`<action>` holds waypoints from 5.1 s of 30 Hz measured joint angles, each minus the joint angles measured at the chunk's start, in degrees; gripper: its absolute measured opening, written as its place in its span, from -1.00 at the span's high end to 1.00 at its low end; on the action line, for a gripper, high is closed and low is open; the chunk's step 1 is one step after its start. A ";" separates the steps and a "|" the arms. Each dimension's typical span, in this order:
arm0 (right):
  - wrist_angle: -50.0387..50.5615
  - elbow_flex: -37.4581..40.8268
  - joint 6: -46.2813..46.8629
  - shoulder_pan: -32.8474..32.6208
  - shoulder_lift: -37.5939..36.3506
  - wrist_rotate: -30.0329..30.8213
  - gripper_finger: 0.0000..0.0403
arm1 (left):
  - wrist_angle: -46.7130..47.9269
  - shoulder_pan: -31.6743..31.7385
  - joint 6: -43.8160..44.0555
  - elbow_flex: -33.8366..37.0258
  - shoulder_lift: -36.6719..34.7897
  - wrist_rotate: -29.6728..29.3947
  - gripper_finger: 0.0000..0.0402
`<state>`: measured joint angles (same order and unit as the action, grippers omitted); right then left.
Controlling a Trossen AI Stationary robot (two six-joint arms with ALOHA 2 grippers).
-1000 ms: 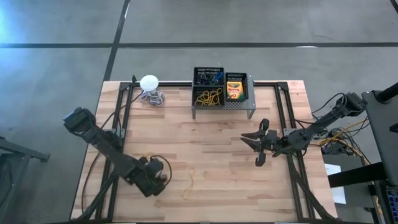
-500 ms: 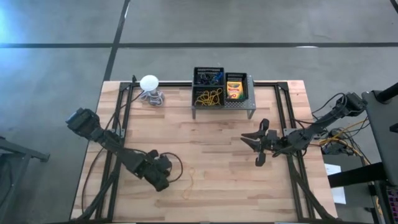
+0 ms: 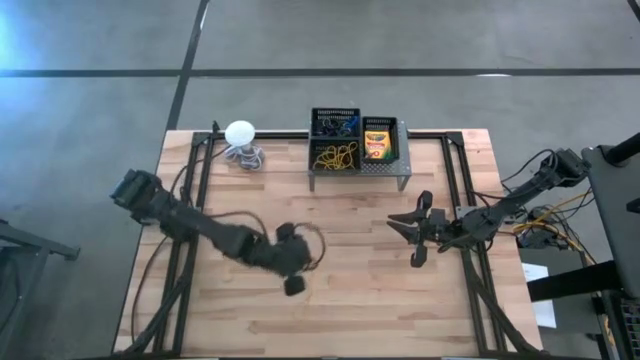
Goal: Pick & Place Office Desk Supplies
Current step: Put the black rubber band into the bottom left black bin, then put the yellow rubber band into the bottom left black bin
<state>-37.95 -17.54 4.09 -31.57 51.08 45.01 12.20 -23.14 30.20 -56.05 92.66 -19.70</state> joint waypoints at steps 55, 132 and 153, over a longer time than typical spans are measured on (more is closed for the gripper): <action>0.11 0.09 2.93 0.52 0.01 0.09 0.66 | 18.87 24.07 -22.25 -27.94 -0.74 8.60 0.40; -11.98 -19.69 17.81 14.91 49.39 -34.73 0.66 | 25.12 -12.19 46.49 32.72 -24.30 2.59 0.49; 10.60 -18.56 13.92 14.97 24.57 -34.49 0.66 | -4.41 -10.62 22.86 26.05 -24.11 -20.07 0.99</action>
<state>-27.36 -36.10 18.01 -16.60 75.65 10.52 7.79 -33.76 53.06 -30.00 68.55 -39.77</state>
